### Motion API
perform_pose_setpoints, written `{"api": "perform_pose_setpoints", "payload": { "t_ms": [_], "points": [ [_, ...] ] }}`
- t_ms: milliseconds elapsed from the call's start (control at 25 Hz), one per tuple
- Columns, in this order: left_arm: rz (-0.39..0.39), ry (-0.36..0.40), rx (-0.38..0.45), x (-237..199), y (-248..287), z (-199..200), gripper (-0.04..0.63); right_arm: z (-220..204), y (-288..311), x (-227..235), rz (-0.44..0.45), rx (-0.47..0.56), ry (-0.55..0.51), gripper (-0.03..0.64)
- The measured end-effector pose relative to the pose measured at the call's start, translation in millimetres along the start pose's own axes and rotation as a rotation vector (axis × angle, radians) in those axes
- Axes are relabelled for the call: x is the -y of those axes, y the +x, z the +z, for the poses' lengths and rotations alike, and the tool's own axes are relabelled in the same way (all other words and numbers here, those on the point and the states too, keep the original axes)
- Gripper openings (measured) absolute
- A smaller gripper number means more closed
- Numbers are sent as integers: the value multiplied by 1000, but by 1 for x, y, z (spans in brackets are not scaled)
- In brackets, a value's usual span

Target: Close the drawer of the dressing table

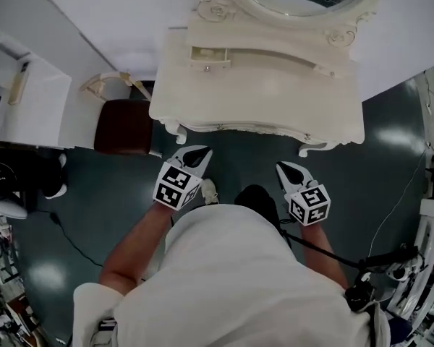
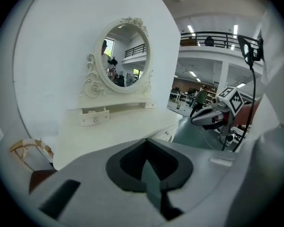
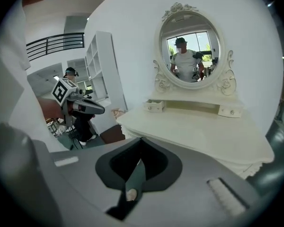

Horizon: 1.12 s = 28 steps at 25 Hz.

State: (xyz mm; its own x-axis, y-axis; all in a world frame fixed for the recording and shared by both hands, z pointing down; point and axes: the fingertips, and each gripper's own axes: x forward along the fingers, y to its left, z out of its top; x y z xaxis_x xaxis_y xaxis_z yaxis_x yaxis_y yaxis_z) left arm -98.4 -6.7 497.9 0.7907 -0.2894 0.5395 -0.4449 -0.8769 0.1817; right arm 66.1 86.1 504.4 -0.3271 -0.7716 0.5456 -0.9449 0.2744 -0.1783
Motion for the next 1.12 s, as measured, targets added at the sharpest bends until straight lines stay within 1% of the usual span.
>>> {"api": "perform_pose_setpoints", "payload": {
  "t_ms": [80, 160, 280, 400, 520, 640, 760, 920, 1120],
  "points": [
    [16, -35, -3, -24, 15, 3, 2, 8, 9, 8, -2, -4, 17, 2],
    [45, -63, -3, -43, 32, 8, 2, 13, 16, 21, 1, -19, 8, 2],
    [100, -81, -6, -76, 62, 18, 2, 21, 35, 51, 4, -37, 10, 2],
    [178, -123, -10, -107, 90, 29, 6, 37, 56, 83, 40, -51, -7, 2],
    [261, -185, -21, -139, 116, 39, 33, 64, 75, 116, 87, -61, -43, 2],
    [324, -219, -41, -172, 143, 48, 48, 88, 94, 152, 110, -61, -60, 2],
    [378, -252, -66, -196, 164, 50, 61, 101, 108, 182, 134, -72, -69, 2],
    [425, -275, -100, -225, 194, 53, 83, 109, 125, 215, 156, -96, -66, 2],
    [468, -302, -145, -250, 222, 49, 110, 114, 140, 241, 187, -123, -72, 2]
  ]
}}
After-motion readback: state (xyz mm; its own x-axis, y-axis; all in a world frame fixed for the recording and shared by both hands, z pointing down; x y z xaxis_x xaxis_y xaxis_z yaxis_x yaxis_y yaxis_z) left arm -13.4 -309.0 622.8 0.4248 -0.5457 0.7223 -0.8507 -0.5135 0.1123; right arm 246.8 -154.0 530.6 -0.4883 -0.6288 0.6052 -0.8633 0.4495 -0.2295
